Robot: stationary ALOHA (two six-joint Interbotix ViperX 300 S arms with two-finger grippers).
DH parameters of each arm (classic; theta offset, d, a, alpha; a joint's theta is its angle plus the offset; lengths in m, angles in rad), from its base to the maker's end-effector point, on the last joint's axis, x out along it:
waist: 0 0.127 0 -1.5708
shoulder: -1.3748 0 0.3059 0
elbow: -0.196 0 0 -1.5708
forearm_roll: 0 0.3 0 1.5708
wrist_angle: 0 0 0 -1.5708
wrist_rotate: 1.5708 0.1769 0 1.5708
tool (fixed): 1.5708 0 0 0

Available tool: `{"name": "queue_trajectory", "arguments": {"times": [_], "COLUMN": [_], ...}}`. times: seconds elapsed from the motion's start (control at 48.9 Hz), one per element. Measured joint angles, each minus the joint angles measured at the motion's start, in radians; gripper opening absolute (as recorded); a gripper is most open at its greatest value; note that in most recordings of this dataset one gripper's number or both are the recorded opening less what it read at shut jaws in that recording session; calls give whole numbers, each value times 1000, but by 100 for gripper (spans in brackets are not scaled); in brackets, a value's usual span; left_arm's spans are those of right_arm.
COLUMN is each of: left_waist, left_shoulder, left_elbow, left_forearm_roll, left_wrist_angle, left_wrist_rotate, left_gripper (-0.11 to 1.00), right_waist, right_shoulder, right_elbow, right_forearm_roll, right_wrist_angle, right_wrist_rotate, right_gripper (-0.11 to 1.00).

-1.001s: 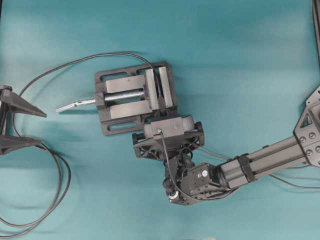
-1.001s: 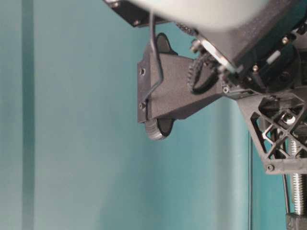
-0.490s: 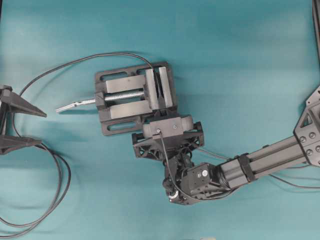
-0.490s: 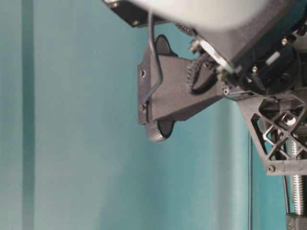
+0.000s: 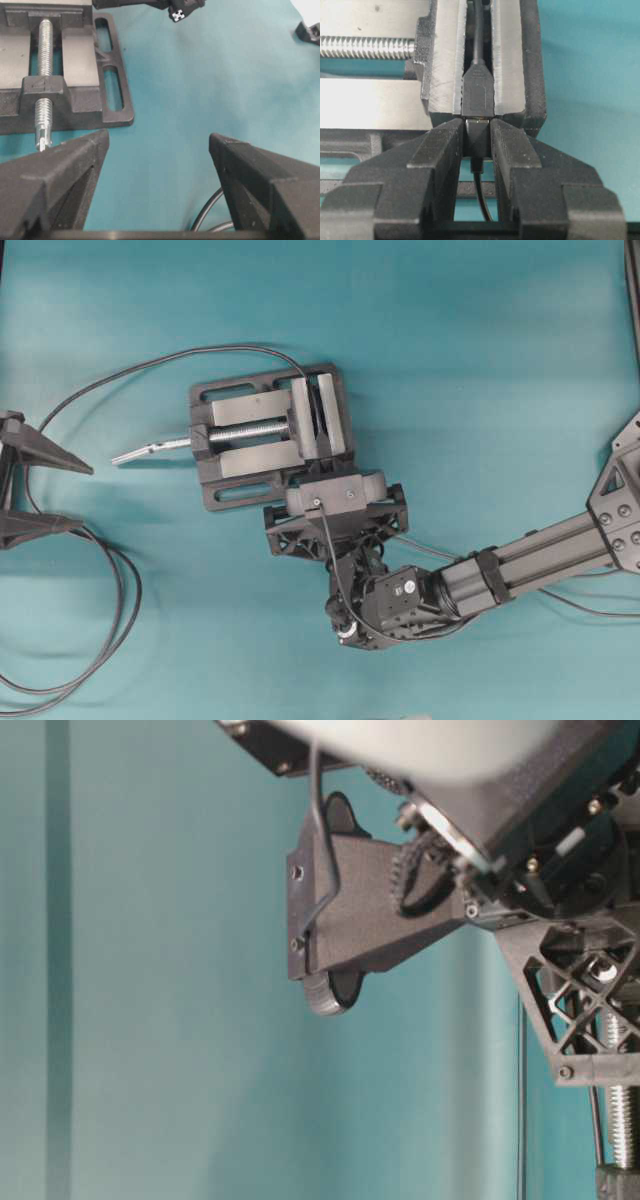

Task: Insert the USB cable into the fixed female connector.
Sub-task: 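Align the plug with the female connector and push it in, then open the right gripper and release the inserted plug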

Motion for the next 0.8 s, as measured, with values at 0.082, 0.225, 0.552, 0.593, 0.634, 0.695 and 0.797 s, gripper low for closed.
{"name": "queue_trajectory", "arguments": {"times": [0.082, 0.225, 0.552, 0.593, 0.634, 0.695, 0.797], "left_waist": [0, 2, 0, 0, 0, 0, 0], "left_shoulder": [0, 0, 0, 0, 0, 0, 0], "left_elbow": [0, 0, 0, 0, 0, 0, 0], "left_forearm_roll": [-2, 0, 0, 0, 0, -2, 0], "left_wrist_angle": [0, 0, 0, 0, 0, 0, 0], "left_wrist_rotate": [0, 0, 0, 0, 0, 0, 0], "left_gripper": [95, 95, 95, 95, 95, 95, 95], "right_waist": [0, 0, 11, 15, 20, 31, 54], "right_shoulder": [-2, 0, 3, 3, 2, 2, 2], "right_elbow": [0, 2, 3, 5, 3, 3, 5], "right_forearm_roll": [0, -2, -8, -11, -15, -20, -25], "right_wrist_angle": [0, 0, -21, -25, -26, -29, -31], "right_wrist_rotate": [6, 21, 35, 35, 37, 38, 37], "right_gripper": [21, 21, 52, 56, 63, 63, 61]}}
